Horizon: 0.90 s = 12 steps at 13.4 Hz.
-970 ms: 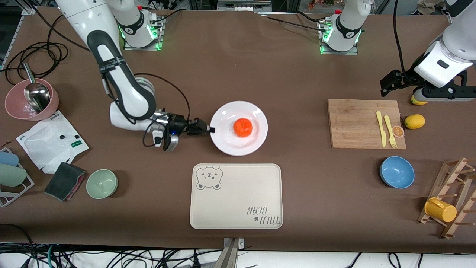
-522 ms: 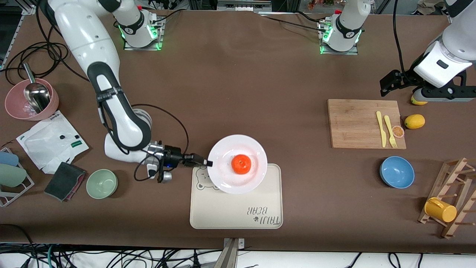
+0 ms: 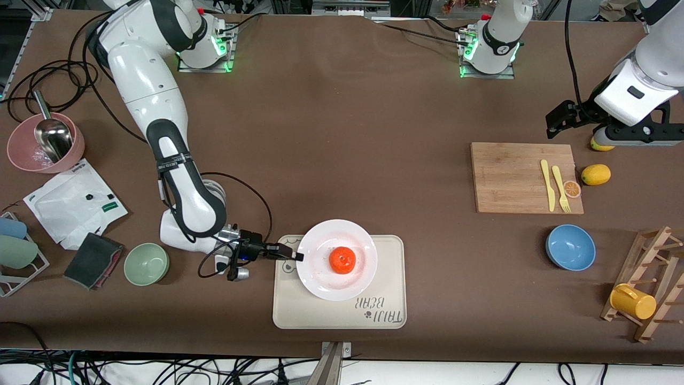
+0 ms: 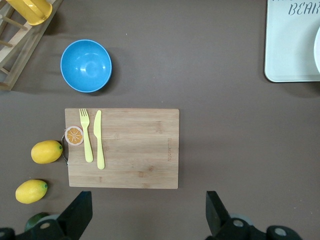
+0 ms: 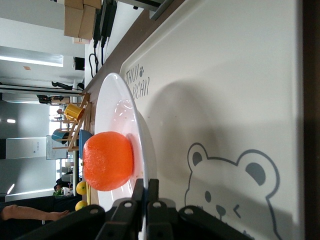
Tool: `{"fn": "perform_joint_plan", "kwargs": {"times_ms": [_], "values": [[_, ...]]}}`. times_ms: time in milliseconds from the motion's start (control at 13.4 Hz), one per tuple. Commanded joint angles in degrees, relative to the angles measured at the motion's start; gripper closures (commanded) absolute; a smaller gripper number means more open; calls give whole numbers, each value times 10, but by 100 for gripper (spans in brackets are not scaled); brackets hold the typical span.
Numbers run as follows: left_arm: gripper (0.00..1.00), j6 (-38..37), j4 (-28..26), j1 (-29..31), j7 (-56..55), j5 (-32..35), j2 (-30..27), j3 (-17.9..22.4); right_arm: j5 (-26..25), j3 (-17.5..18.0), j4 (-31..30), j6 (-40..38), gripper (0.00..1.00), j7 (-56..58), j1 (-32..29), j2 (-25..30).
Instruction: Place orange and plate with both arms
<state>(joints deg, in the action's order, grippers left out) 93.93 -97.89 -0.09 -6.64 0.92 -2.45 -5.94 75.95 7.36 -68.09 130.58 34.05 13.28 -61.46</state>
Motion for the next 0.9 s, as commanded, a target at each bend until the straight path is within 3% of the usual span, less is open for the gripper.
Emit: {"fn": "perform_joint_plan", "kwargs": {"times_ms": [0, 224, 299, 522, 672, 746, 821], "values": [[0, -3, -1, -1, 7, 0, -4, 1, -11, -8, 39, 6, 100, -14, 6, -29], [0, -3, -1, -1, 7, 0, -4, 1, -11, -9, 40, 6, 100, -14, 6, -32], [0, -3, -1, -1, 7, 0, -4, 1, -10, -9, 40, 6, 91, -14, 6, -32], [0, -3, -1, -1, 7, 0, -4, 1, -10, -9, 43, 6, 47, -17, 6, -32], [0, -3, -1, -1, 7, 0, -4, 1, -11, -12, 48, 4, 36, -17, 5, -28], [0, -3, -1, -1, 7, 0, -4, 1, -18, -17, 48, 0, 24, -18, 4, -24], [0, -3, -1, -1, 7, 0, -4, 1, -41, -16, 48, -1, 21, -17, -1, -17]]}}
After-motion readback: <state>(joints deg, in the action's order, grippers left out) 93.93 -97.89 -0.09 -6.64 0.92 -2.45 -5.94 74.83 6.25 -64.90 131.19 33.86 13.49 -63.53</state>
